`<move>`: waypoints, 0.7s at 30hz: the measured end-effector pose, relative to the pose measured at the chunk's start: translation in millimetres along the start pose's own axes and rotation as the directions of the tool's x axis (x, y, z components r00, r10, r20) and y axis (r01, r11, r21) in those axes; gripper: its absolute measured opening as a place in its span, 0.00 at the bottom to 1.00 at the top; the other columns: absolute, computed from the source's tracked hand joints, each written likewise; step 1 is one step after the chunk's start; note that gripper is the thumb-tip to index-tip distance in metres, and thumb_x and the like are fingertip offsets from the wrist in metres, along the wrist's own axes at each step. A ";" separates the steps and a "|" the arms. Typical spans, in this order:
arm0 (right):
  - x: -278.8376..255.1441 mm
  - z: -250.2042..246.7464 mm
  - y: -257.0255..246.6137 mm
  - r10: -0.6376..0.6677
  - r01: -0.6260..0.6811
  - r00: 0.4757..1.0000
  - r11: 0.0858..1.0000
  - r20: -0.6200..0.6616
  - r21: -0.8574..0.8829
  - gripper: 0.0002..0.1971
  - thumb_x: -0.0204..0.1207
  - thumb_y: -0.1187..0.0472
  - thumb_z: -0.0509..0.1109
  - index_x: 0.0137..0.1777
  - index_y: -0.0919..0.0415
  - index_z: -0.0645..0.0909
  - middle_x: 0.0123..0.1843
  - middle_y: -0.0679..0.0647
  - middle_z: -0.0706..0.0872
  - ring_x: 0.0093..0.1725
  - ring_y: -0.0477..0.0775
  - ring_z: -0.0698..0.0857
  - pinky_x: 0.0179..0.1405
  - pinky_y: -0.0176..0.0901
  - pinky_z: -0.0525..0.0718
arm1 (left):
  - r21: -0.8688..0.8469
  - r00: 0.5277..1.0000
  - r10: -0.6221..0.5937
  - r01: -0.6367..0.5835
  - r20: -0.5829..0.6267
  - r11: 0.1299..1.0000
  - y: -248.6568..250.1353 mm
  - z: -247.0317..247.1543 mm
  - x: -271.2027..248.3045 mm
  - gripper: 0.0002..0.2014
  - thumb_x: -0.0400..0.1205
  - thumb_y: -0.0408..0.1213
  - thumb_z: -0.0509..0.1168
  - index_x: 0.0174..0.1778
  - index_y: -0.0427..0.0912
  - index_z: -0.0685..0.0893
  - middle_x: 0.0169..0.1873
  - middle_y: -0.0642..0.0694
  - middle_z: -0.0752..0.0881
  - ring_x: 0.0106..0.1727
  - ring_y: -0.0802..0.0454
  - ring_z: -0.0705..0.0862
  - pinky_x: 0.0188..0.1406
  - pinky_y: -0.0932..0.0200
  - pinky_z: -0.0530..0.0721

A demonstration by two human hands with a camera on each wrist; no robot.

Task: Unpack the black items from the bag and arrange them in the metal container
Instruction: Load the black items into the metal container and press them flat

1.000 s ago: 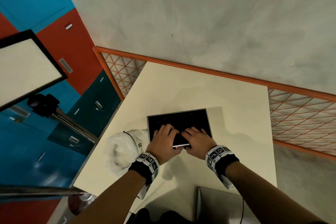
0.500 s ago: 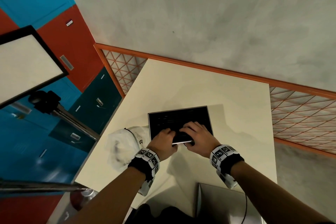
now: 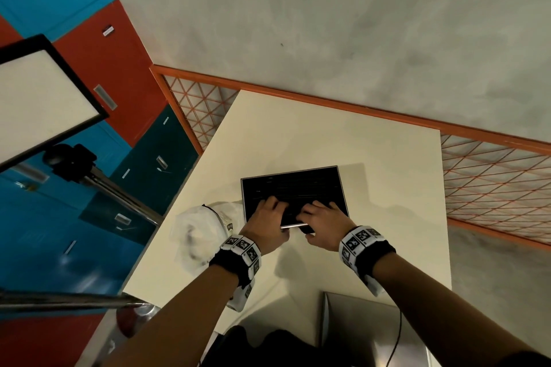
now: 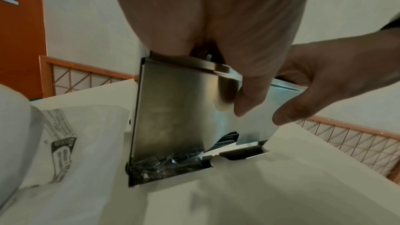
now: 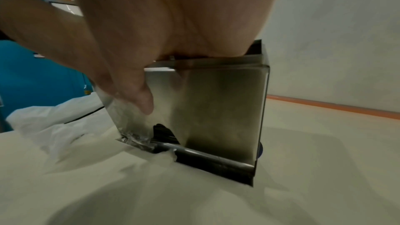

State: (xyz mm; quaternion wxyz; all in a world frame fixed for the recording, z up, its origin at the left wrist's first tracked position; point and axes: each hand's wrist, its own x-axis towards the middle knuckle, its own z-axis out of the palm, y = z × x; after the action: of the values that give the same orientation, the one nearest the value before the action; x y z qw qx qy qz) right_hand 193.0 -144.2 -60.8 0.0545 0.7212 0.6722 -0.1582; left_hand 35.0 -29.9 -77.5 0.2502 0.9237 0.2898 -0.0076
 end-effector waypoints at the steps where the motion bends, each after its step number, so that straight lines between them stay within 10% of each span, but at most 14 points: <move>1: 0.5 -0.2 0.9 0.011 -0.011 1.000 1.000 0.009 0.013 0.23 0.76 0.51 0.66 0.72 0.47 0.74 0.70 0.46 0.75 0.72 0.52 0.70 0.67 0.57 0.72 | -0.014 1.000 -0.010 0.010 -0.001 1.000 0.8 0.1 -1.2 0.25 0.75 0.42 0.72 0.69 0.43 0.78 0.62 0.44 0.77 0.63 0.43 0.75 0.66 0.51 0.76; 8: -2.2 2.3 6.6 0.045 -0.046 0.999 0.990 0.016 0.131 0.27 0.77 0.52 0.67 0.78 0.45 0.71 0.79 0.44 0.69 0.78 0.51 0.67 0.74 0.56 0.70 | -0.076 0.995 -0.057 0.063 0.077 0.995 4.0 -2.2 -7.2 0.17 0.76 0.40 0.70 0.61 0.45 0.82 0.57 0.46 0.88 0.57 0.42 0.87 0.56 0.51 0.85; 15: -9.2 4.4 5.3 -0.018 0.038 0.992 0.985 -0.121 0.165 0.21 0.75 0.53 0.67 0.69 0.49 0.79 0.65 0.46 0.79 0.68 0.52 0.76 0.65 0.57 0.76 | -0.110 0.997 -0.068 0.072 0.044 0.991 8.1 -4.1 -6.4 0.23 0.76 0.38 0.71 0.68 0.42 0.80 0.62 0.42 0.84 0.64 0.42 0.82 0.62 0.55 0.81; 21: -6.5 0.9 -9.2 -0.022 0.018 0.999 0.997 0.040 0.081 0.26 0.76 0.49 0.67 0.75 0.47 0.70 0.70 0.46 0.75 0.72 0.52 0.70 0.69 0.59 0.72 | -0.123 0.996 -0.079 0.085 0.051 0.989 7.7 -2.0 -5.7 0.26 0.75 0.37 0.72 0.71 0.43 0.78 0.65 0.43 0.82 0.69 0.42 0.78 0.68 0.57 0.75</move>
State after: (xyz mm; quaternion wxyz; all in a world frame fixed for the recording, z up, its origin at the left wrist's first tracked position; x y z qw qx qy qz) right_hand 183.4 -149.9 -58.5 0.0377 0.7126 0.6712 -0.2004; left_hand 34.1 -37.4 -71.3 0.3138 0.8931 0.3216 -0.0210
